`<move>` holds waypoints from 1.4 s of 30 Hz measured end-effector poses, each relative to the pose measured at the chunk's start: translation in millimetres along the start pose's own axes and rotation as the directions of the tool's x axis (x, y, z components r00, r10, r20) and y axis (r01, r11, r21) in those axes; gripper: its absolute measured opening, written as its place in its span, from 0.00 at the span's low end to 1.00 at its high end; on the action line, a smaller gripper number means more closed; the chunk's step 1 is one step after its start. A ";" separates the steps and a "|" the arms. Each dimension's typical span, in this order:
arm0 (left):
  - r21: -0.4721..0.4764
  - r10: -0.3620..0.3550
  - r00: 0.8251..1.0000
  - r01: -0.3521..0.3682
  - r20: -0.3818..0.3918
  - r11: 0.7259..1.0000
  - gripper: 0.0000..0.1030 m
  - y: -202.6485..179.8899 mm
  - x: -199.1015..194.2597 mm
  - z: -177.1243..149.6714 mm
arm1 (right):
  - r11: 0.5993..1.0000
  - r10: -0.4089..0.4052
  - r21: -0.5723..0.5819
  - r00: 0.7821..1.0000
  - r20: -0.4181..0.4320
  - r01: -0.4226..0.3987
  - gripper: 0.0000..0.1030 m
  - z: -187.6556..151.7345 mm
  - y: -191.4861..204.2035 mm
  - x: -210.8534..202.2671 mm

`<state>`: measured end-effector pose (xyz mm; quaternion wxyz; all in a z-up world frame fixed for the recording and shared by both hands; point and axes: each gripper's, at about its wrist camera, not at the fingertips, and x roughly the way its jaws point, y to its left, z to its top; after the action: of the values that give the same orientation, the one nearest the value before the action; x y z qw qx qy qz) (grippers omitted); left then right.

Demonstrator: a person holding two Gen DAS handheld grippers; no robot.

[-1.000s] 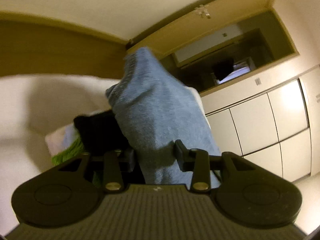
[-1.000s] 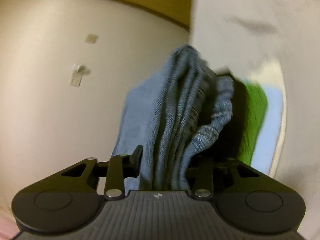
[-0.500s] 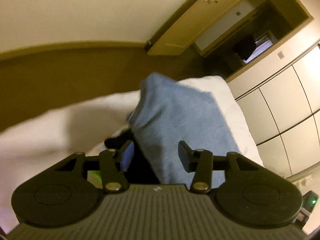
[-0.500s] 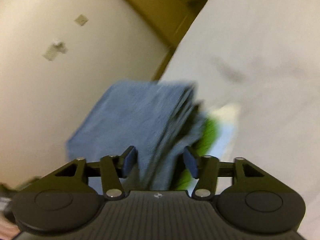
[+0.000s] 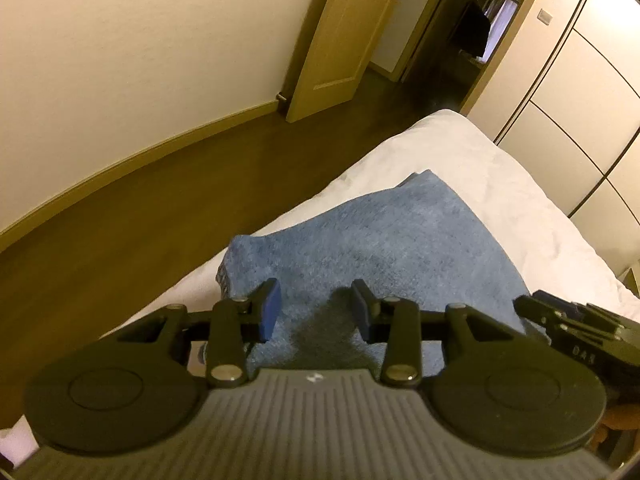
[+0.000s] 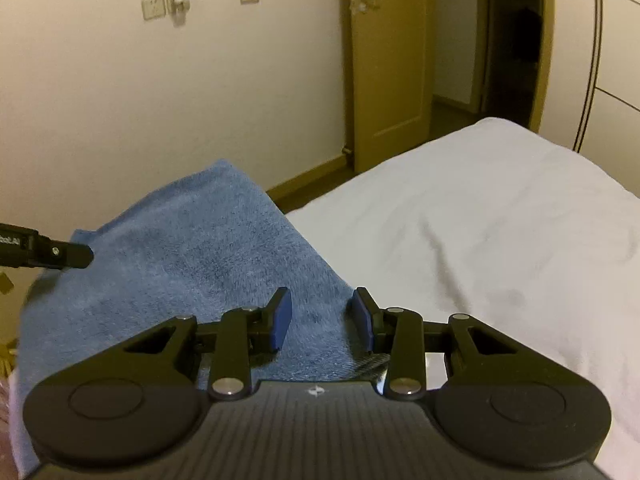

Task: Fold clothes
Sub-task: 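Lower the jeans onto the clothes stack with both grippers and smooth them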

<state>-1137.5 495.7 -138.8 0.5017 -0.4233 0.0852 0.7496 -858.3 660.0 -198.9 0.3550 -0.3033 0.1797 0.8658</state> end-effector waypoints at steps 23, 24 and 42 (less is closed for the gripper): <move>0.301 0.114 0.991 -0.089 -0.067 0.950 0.33 -58.7 -42.7 -32.5 | 0.989 0.145 0.044 0.989 -0.023 -0.143 0.39 -34.3 61.7 -110.4; 0.301 0.115 0.991 -0.089 -0.069 0.949 0.33 -59.0 -40.0 -31.4 | 0.988 0.146 0.051 0.989 -0.020 -0.145 0.39 -32.7 62.1 -110.1; 0.395 0.118 0.991 -0.083 -0.066 0.915 0.39 -66.1 -18.7 -30.9 | 0.983 0.118 0.158 0.984 -0.136 -0.096 0.33 -25.6 80.0 -65.4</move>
<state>-1063.4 497.8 -125.1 0.5328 -0.3424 0.2769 0.7227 -869.2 558.8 -167.7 0.3157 -0.3273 0.2862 0.8434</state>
